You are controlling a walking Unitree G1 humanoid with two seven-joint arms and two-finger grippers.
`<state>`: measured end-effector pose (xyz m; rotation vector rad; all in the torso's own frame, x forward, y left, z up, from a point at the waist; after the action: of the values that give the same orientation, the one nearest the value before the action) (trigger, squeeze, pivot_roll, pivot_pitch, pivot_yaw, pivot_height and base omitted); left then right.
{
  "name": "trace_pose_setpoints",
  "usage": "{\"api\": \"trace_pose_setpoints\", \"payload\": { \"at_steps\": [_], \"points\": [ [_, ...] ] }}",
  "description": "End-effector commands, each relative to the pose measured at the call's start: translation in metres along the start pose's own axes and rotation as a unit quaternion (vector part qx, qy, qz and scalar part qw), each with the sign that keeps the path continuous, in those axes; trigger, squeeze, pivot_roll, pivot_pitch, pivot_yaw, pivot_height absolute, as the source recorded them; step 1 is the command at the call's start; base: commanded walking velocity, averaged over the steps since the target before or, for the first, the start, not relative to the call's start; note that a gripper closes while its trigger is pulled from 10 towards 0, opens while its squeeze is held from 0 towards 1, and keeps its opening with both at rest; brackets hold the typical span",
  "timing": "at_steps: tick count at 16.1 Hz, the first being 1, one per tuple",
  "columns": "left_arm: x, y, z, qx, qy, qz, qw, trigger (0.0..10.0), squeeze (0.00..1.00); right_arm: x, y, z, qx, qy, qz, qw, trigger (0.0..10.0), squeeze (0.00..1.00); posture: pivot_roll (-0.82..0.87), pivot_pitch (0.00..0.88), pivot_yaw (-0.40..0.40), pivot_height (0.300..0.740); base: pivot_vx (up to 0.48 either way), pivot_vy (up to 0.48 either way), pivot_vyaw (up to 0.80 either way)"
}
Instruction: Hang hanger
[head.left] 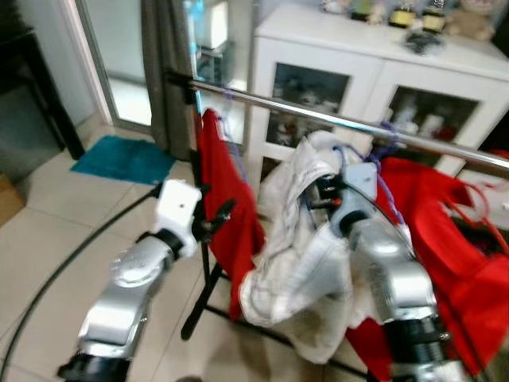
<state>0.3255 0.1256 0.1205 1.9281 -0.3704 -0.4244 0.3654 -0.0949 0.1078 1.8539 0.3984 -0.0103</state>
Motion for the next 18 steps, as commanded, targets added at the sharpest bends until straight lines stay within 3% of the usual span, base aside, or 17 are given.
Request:
{"api": "trace_pose_setpoints", "payload": {
  "at_steps": [1, 6, 12, 18],
  "points": [
    [0.003, 0.006, 0.004, -0.002, -0.006, 0.009, 1.0, 10.0, 0.0, -0.002, 0.031, -0.001, -0.013, 0.01, 0.051, 0.999, 10.0, 0.0, -0.06, 0.0, -0.06, 0.74, 0.382, 0.0, 0.0],
    [-0.002, 0.013, 0.014, 0.012, -0.056, 0.029, 0.998, 10.0, 0.0, -0.002, 0.061, -0.003, -0.016, 0.015, 0.098, 0.995, 10.0, 0.0, -0.05, 0.0, -0.064, 0.74, 0.145, 0.0, 0.0],
    [-0.009, 0.028, 0.023, 0.014, -0.117, 0.064, 0.991, 10.0, 0.0, 0.001, 0.08, -0.009, -0.015, 0.025, 0.128, 0.991, 10.0, 0.0, -0.05, 0.0, -0.067, 0.74, 0.0, 0.0, 0.0],
    [-0.008, 0.031, 0.026, 0.02, -0.133, 0.068, 0.989, 10.0, 0.0, 0.011, 0.08, -0.02, -0.034, 0.037, 0.113, 0.992, 10.0, 0.0, -0.05, 0.0, -0.062, 0.74, 0.0, 0.0, 0.0]
  ]
}}
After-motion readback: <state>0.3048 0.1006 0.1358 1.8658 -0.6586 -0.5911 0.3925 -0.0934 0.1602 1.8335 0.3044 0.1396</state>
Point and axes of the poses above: a point about 5 cm out from each wrist's last joint towards the gripper, its own x axis pointing out of the wrist towards the gripper, its own y axis along the axis of the wrist's last joint, z = x × y, the point moved 6 cm from there along x, pointing out of the wrist towards the gripper, and after that the axes turned 14 degrees about x, right-handed, at the moved point
